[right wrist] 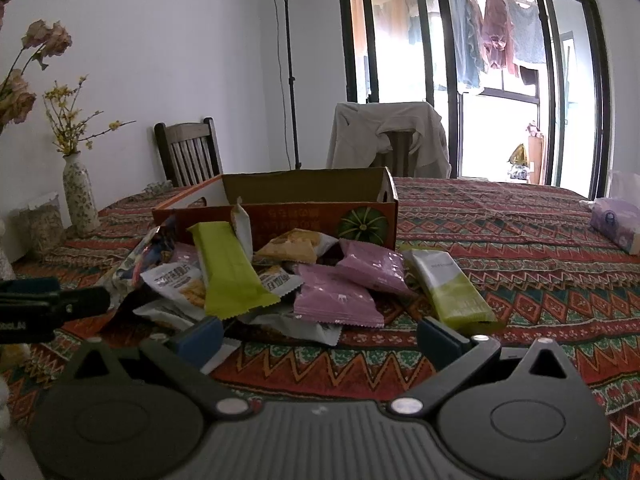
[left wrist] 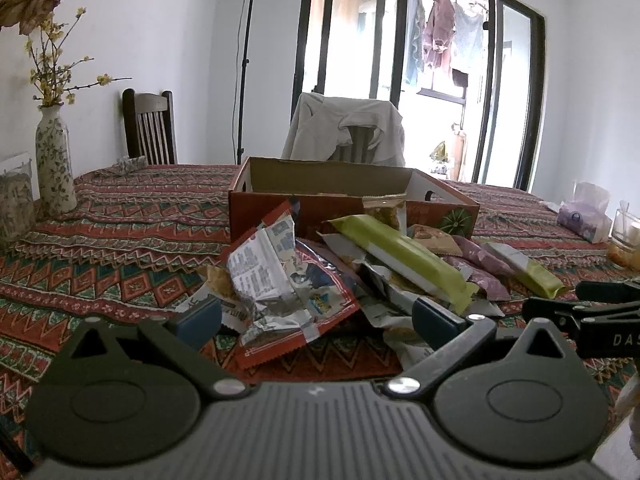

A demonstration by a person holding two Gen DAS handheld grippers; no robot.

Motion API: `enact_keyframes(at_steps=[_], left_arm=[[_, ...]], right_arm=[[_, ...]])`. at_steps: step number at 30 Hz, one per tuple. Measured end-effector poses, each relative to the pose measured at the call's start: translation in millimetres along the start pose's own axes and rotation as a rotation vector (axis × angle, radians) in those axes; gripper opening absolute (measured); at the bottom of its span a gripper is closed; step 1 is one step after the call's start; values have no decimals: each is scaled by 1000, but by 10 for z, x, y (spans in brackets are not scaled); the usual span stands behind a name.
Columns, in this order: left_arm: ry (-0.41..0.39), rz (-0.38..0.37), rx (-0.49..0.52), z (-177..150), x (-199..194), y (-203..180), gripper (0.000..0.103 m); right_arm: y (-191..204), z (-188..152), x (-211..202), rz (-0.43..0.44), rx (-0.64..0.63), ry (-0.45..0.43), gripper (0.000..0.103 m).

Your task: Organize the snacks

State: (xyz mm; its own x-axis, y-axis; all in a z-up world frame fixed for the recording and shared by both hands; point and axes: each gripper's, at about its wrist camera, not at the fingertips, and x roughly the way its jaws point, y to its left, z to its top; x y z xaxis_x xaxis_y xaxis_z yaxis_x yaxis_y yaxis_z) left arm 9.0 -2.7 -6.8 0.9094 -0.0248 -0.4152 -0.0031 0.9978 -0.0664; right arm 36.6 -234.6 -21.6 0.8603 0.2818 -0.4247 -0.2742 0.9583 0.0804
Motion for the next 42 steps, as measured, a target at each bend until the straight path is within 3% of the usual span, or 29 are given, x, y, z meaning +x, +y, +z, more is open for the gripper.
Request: enact_keyframes(at_steps=[42], left_arm=[[1, -3, -10, -34, -15, 20, 103]], right_arm=[[13, -4, -7, -3, 2, 5, 103]])
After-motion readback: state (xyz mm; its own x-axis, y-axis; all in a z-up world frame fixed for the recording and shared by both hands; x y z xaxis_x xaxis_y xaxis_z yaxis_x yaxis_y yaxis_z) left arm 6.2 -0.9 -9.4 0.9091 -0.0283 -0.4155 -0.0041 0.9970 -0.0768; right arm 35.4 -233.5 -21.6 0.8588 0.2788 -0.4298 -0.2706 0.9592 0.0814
